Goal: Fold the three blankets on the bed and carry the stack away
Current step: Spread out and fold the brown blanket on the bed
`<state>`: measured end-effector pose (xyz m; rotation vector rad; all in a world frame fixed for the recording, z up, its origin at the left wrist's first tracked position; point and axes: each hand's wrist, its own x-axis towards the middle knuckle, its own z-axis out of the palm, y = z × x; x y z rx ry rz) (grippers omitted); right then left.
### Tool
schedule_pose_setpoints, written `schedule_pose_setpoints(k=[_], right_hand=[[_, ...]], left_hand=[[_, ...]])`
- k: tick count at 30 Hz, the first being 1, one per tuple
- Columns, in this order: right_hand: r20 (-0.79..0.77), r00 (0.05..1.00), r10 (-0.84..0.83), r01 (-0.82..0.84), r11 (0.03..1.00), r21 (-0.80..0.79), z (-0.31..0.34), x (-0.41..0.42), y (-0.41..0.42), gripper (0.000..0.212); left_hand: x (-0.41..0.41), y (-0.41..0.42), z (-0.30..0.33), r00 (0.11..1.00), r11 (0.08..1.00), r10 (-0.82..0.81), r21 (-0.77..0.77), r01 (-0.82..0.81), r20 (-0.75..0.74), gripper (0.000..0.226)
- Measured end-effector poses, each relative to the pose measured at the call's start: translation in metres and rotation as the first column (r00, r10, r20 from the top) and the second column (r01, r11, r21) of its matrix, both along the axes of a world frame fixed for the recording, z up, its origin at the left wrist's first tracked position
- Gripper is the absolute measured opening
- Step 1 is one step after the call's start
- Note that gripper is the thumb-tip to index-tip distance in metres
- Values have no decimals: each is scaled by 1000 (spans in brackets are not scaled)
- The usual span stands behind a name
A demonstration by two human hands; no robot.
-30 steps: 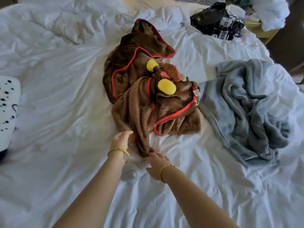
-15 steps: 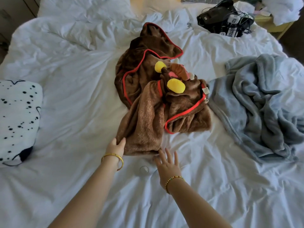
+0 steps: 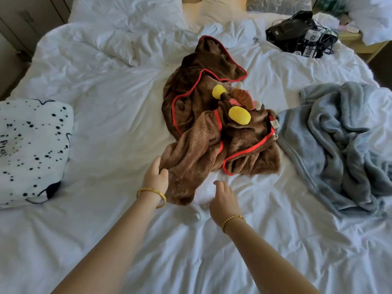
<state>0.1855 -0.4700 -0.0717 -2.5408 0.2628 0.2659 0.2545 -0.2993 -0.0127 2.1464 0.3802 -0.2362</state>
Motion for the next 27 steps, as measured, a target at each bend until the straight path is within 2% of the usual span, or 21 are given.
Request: schedule_pose_setpoints(k=[2, 4, 5, 6, 8, 10, 12, 15, 16, 18, 20, 21, 24, 26, 27], right_hand=[[140, 983, -119, 105, 989, 99, 20, 8, 3, 69], [272, 945, -179, 153, 981, 116, 47, 17, 5, 79], [308, 943, -130, 118, 991, 58, 62, 20, 4, 85], [296, 955, -6, 26, 998, -64, 78, 22, 3, 90], [120, 944, 307, -253, 907, -336, 105, 19, -1, 90], [-110, 879, 464, -461, 769, -442, 125, 7, -3, 67], [-266, 856, 444, -517, 708, -482, 143, -11, -2, 42], [-381, 870, 312, -480, 710, -514, 166, -32, 10, 36], [-393, 876, 278, -460, 724, -513, 172, -35, 16, 38], [-349, 913, 210, -369, 791, -489, 191, -39, 30, 41], [-220, 966, 132, -218, 875, -432, 219, -39, 41, 44], [-141, 986, 85, -136, 905, -404, 237, -37, 48, 43], [159, 983, -91, 132, 953, -273, 310, -26, 70, 31], [370, 905, -209, 235, 972, -25, 369, -14, 87, 23], [464, 844, -270, 245, 963, 115, 398, -10, 95, 15]], left_hand=[[0, -7, 19, 956, 949, -295, 117, 294, -10, 51], [-1, -14, 39, 817, 779, -561, 247, 576, -138, 50], [-5, -18, 50, 741, 688, -640, 278, 670, -201, 46], [-11, -22, 61, 682, 624, -691, 278, 730, -242, 40], [-29, -28, 82, 612, 562, -736, 241, 791, -290, 29], [-47, -30, 99, 567, 530, -758, 203, 823, -322, 25], [-60, -24, 115, 582, 561, -738, 171, 810, -341, 26], [-65, 0, 140, 619, 569, -740, 245, 785, -263, 42], [-63, 10, 149, 658, 603, -718, 270, 751, -227, 48], [-58, 29, 175, 791, 737, -599, 302, 605, -123, 51], [-49, 49, 211, 910, 878, -413, 283, 386, 42, 48], [-45, 58, 234, 937, 929, -326, 227, 293, 125, 47], [-38, 79, 314, 939, 994, -96, -11, 106, 329, 46], [-36, 91, 375, 896, 973, 78, -228, 27, 438, 41], [-36, 99, 401, 857, 953, 138, -301, 21, 497, 32]])
